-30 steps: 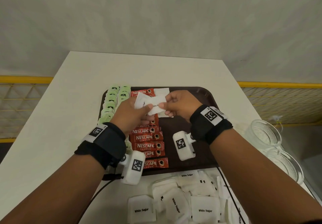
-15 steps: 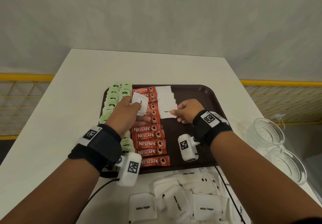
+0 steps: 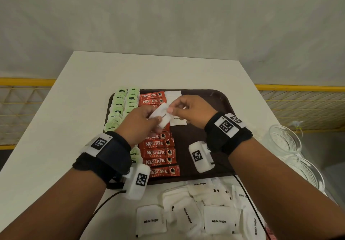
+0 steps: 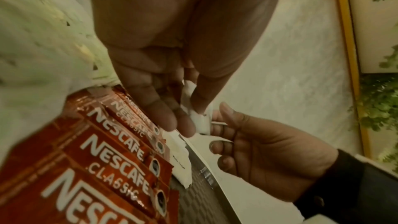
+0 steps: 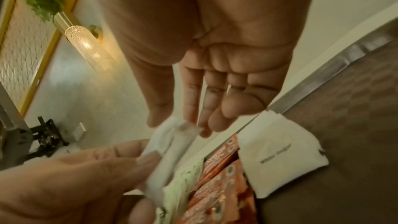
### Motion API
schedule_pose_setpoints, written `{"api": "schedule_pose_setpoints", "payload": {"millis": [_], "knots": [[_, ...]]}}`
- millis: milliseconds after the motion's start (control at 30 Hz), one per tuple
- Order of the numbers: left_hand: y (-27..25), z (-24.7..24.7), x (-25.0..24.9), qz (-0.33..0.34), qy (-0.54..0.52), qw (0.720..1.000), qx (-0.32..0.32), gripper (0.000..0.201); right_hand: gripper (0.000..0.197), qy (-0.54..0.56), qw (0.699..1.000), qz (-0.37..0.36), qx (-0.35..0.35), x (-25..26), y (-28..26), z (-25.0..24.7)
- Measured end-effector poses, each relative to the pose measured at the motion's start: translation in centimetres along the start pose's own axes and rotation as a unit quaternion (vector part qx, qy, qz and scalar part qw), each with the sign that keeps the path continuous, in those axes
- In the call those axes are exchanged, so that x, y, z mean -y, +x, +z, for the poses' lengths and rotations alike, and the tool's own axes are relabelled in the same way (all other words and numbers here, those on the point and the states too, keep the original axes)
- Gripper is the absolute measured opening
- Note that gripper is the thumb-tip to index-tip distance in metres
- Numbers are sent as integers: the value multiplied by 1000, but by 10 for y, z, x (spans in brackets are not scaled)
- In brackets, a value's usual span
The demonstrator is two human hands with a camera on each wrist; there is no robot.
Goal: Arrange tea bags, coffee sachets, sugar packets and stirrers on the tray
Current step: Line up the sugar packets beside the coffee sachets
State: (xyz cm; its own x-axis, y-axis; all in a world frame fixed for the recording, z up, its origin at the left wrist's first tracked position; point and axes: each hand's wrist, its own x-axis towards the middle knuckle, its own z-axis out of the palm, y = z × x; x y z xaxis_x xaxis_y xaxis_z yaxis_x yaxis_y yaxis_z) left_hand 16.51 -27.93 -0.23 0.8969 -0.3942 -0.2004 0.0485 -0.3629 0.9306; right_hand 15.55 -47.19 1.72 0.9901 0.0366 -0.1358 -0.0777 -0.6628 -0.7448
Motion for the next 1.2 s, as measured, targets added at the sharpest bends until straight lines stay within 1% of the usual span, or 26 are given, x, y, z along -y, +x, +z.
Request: {"api": "schedule_pose_setpoints", "payload": {"millis": [67, 100, 167, 233, 367, 500, 567, 600, 667, 733, 800, 833, 900, 967, 1033, 1100, 1200], "knots": [[1, 4, -1, 34, 56, 998, -7, 8, 16, 51, 998, 5, 35, -1, -1, 1], [1, 6, -1, 44, 79, 996, -13, 6, 13, 89, 995, 22, 35, -5, -1, 2], [1, 7, 0, 57, 121, 991, -28, 7, 14, 171, 982, 74, 12, -14, -2, 2], [-1, 6, 1, 59, 157, 985, -35, 9, 16, 207, 969, 131, -22, -26, -3, 1], [-9, 5, -4, 50, 174, 983, -30, 11, 13, 227, 950, 207, -49, -45, -5, 1], [-17, 5, -12, 40, 148, 988, -26, 12, 27, 219, 938, 264, -45, -48, -1, 5], [-20, 4, -15, 38, 131, 990, -29, 12, 29, 211, 935, 282, -46, -44, 3, 5], [-22, 3, -16, 38, 125, 991, -30, 12, 27, 209, 932, 293, -43, -41, 5, 5], [-26, 2, -18, 37, 120, 991, -34, 11, 15, 189, 929, 317, -20, -35, 6, 5], [-31, 0, -18, 41, 123, 991, -34, 11, 17, 128, 943, 308, -11, -37, 7, 8], [-36, -2, -19, 44, 124, 991, -36, 13, 18, 78, 957, 278, -30, -40, 11, 10], [-39, -3, -19, 45, 124, 991, -37, 13, 19, 52, 960, 274, -25, -39, 11, 10], [-45, -4, -21, 49, 122, 990, -40, 11, 31, 13, 958, 286, -11, -36, 9, 11], [-53, -4, -23, 54, 125, 990, -42, 10, 36, 0, 960, 277, -31, -31, 3, 7], [-63, -2, -26, 59, 136, 988, -39, 10, 37, -29, 969, 239, -49, -25, -10, 2], [-76, 2, -29, 63, 146, 987, -25, 9, 36, -50, 982, 175, -51, -16, -33, -4], [-100, 14, -28, 71, 172, 982, 20, 8, 31, -52, 994, 101, -1, -1, -79, -9]]}}
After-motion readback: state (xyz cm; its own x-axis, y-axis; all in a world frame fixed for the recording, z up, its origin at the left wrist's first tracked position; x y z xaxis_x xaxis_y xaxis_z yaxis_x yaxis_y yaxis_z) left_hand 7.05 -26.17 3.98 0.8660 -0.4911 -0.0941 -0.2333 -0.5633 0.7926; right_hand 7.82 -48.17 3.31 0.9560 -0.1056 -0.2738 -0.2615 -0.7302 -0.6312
